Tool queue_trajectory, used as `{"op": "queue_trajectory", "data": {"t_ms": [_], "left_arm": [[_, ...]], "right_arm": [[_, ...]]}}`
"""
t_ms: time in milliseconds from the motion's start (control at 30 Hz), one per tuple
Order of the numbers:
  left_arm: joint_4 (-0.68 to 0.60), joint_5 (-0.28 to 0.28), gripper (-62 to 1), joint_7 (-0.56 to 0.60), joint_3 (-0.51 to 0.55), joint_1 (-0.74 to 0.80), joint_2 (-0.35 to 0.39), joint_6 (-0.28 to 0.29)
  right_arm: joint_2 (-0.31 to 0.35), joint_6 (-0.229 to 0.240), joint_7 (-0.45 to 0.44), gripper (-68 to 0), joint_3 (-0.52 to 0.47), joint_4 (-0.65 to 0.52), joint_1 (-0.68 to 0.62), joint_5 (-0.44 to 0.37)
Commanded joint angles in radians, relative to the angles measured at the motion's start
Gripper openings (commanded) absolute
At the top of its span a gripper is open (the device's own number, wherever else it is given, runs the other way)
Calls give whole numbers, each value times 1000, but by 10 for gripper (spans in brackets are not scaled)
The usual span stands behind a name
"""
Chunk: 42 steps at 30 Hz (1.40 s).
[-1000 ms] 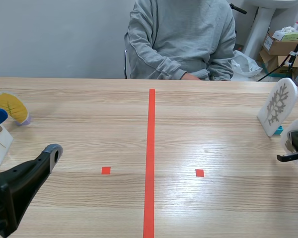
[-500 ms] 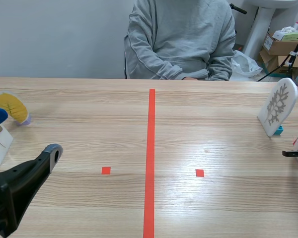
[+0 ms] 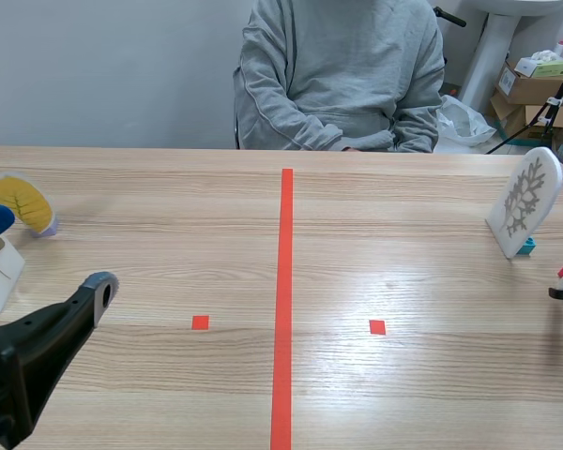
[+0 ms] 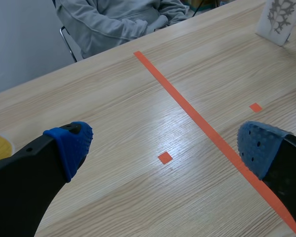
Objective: Do the leaf sorting experiment
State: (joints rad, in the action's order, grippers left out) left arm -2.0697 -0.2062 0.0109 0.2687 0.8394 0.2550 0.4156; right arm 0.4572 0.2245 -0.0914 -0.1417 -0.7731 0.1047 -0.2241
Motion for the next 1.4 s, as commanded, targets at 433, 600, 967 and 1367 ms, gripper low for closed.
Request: {"op": "queue_trajectory", "data": {"t_ms": [433,600,967,1367], "left_arm": [[-3,-8,14,14,2,5,-3,-2],[-3,-7,14,14,2,5,-3,-2],[-3,-7,14,13,2,5,-3,-2],[-3,-7,14,14,2,5,-2,-2]], "right_arm": [[22,80,33,-158,-5,-62,-69,-35],[21,123,32,-158,-17,-215,-258,-72],[22,304,-34,-108,-190,-828,-797,-145],[36,391,119,-108,-201,-1219,-869,-266]]}}
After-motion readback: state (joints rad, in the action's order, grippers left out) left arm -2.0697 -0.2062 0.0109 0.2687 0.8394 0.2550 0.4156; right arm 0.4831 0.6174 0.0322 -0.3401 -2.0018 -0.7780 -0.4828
